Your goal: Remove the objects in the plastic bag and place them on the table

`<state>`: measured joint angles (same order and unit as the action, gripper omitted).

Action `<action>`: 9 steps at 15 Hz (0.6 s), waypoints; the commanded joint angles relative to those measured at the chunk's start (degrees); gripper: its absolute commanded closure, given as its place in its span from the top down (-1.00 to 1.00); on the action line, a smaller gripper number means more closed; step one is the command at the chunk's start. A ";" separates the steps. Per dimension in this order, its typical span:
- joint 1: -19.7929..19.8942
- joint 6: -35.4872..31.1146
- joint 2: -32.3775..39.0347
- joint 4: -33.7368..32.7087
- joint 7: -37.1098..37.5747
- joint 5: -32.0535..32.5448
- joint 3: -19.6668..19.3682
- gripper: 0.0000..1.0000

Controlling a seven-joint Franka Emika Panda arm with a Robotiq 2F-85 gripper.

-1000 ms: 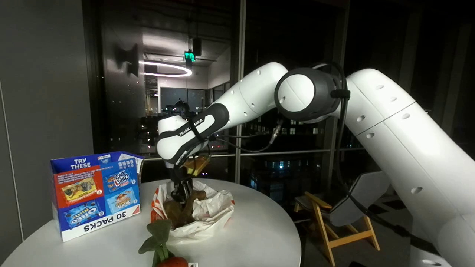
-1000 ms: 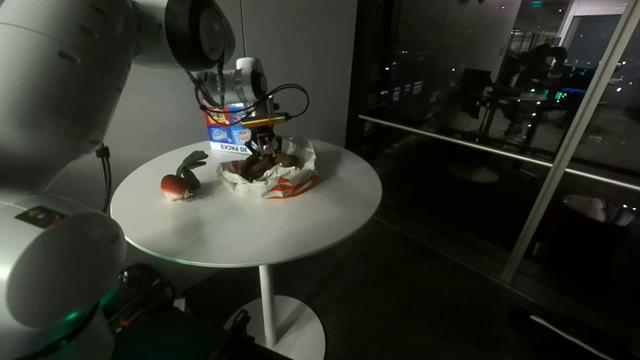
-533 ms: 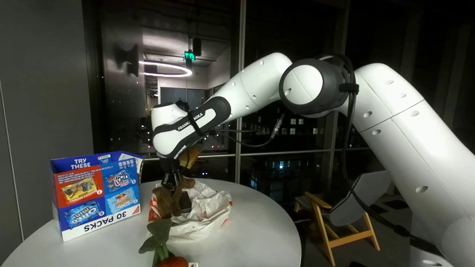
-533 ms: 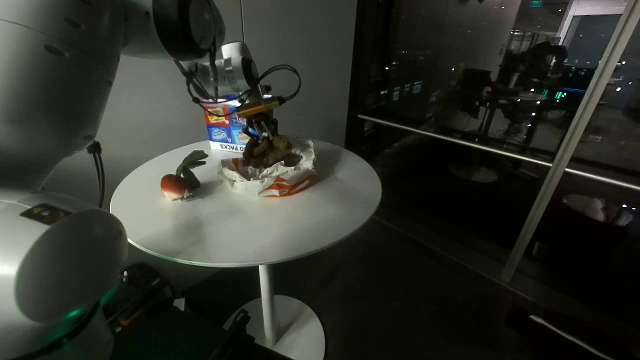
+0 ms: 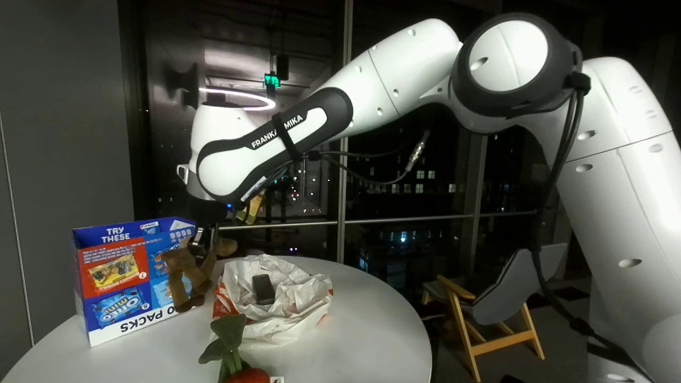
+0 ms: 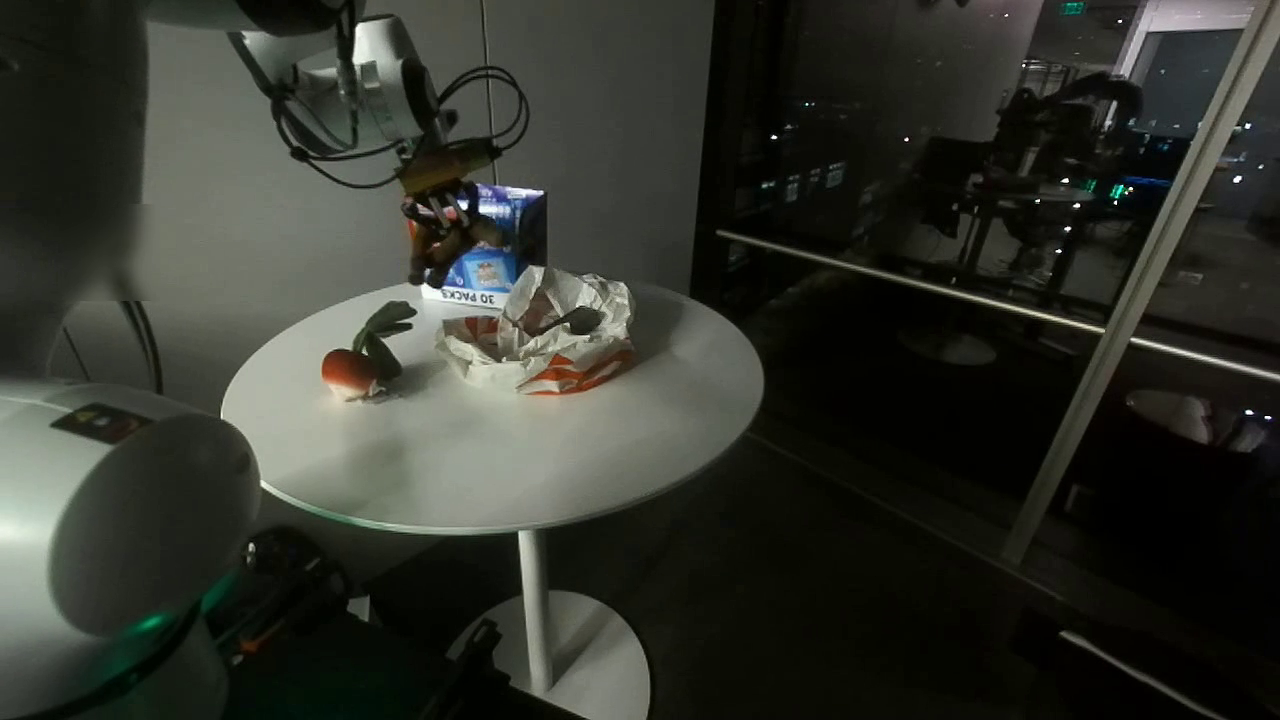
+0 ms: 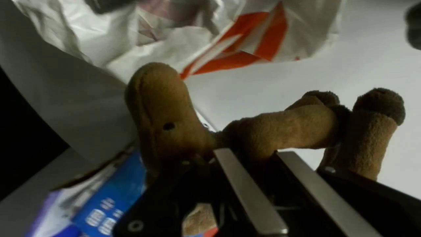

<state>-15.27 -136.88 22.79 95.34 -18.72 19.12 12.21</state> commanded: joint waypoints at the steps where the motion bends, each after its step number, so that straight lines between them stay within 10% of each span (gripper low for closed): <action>1: 2.01 -2.25 -2.56 6.54 -9.59 -9.22 5.86 -0.84; 6: 3.49 2.50 3.95 7.76 -23.85 -16.79 9.63 -0.84; 7: 3.77 4.56 4.97 7.68 -25.12 -17.66 9.62 -0.30; 9: 4.11 7.44 6.43 7.30 -27.82 -18.37 9.52 -0.16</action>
<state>-12.93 -133.43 27.56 103.90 -41.28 3.03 20.49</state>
